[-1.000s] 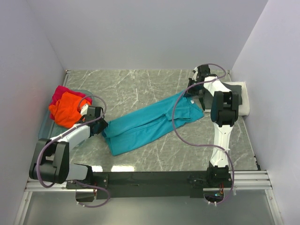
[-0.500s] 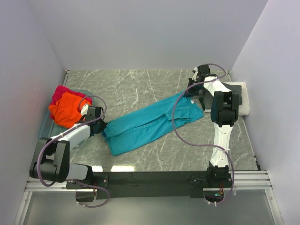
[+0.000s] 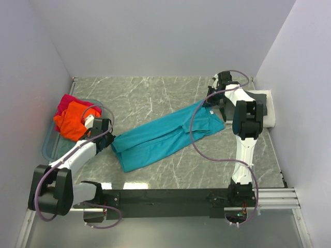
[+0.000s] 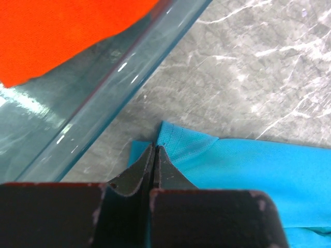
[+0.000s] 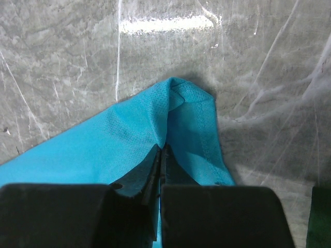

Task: Fold and stack the t-shirts
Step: Fold the tshirt

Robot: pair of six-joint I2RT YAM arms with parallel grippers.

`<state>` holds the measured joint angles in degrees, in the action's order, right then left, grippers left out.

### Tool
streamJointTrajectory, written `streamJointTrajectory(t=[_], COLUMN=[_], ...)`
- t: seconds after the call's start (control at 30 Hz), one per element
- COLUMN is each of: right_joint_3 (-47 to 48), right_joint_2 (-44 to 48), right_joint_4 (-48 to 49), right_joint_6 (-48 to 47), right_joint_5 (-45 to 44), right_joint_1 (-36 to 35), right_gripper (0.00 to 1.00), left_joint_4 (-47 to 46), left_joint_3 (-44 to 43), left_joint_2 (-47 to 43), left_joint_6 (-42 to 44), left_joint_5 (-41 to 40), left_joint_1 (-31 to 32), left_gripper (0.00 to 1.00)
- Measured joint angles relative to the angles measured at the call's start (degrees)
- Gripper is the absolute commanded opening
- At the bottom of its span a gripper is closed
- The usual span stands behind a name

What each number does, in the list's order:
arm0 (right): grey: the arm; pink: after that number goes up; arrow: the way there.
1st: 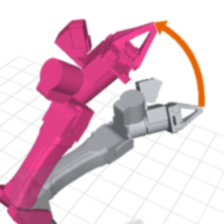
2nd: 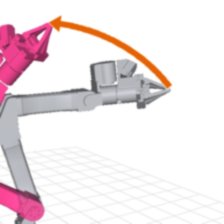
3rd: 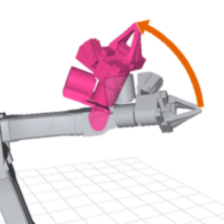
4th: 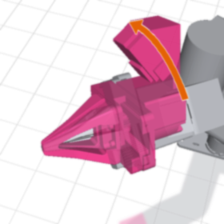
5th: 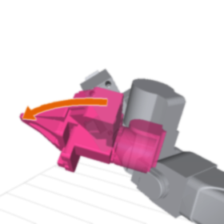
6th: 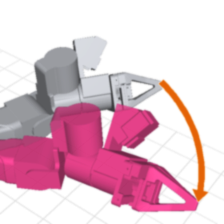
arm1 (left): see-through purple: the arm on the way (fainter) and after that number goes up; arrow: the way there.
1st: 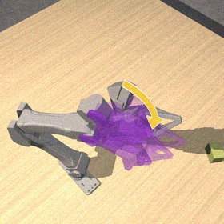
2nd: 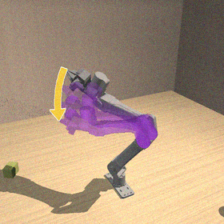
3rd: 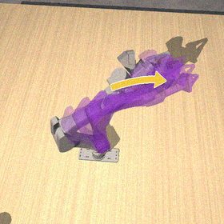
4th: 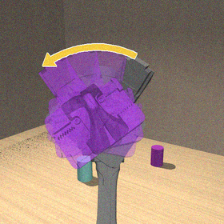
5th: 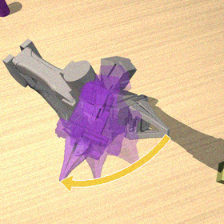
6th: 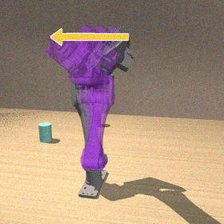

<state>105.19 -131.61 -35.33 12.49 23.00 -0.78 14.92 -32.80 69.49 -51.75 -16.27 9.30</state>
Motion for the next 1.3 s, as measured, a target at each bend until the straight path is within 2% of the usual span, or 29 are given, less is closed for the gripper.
streamJointTrajectory(t=[0.1, 0.17, 0.27, 0.33, 0.37, 0.47, 0.5, 0.53, 0.7, 0.9, 1.13, 1.3], right_joint_3=[0.0, 0.0, 0.0, 0.0, 0.0, 0.0, 0.0, -0.1, -2.2, -9.9, -23.3, -35.0], right_joint_2=[0.0, 0.0, 0.0, 0.0, 0.0, 0.0, 0.0, 0.0, 1.2, 10.3, 28.5, 36.2], right_joint_4=[0.0, 0.0, 0.0, 0.0, 0.0, 0.0, 0.0, 0.0, 0.4, 1.5, 7.3, 10.9], right_joint_6=[0.1, 0.1, 0.1, 0.1, 0.0, 0.1, 0.0, 0.0, -0.2, -0.1, 0.6, 1.6], right_joint_5=[0.0, 0.0, 0.0, 0.0, 0.0, 0.0, 0.0, 0.0, 0.0, -2.1, -5.6, -6.9], right_joint_1=[0.0, 0.0, 0.0, 0.0, 0.0, 0.0, 0.0, 0.0, 0.0, 0.0, -0.5, -3.6], right_gripper=[0.00, 0.00, 0.00, 0.00, 0.01, 0.23, 0.33, 0.37, 0.47, 0.52, 0.52, 0.52], left_joint_4=[1.1, 1.8, 3.2, 3.9, 4.3, 6.2, 6.9, 7.6, 8.3, 6.1, 4.7, 2.5], left_joint_3=[0.2, 0.5, 0.9, 1.0, 1.0, 1.0, 1.0, 1.0, 0.8, 0.2, 0.2, 0.2], left_joint_2=[-1.0, -2.1, -4.4, -5.7, -6.2, -8.4, -9.6, -10.8, -16.0, -14.3, -10.6, -8.3], left_joint_6=[0.0, 0.0, 0.3, 0.5, 0.5, 1.0, 1.2, 1.4, 2.9, 4.5, 5.4, 5.7], left_joint_5=[-0.2, -0.3, -0.3, -0.2, -0.1, -0.1, -0.2, -0.2, 0.9, 2.2, -0.2, -0.8], left_joint_1=[-0.1, -0.1, -0.1, -0.1, -0.2, -0.2, -0.2, -0.3, -0.2, 3.8, 14.3, 16.2], left_gripper=[0.03, 0.08, 0.40, 0.50, 0.60, 0.73, 0.74, 0.75, 0.78, 0.79, 0.80, 0.80])
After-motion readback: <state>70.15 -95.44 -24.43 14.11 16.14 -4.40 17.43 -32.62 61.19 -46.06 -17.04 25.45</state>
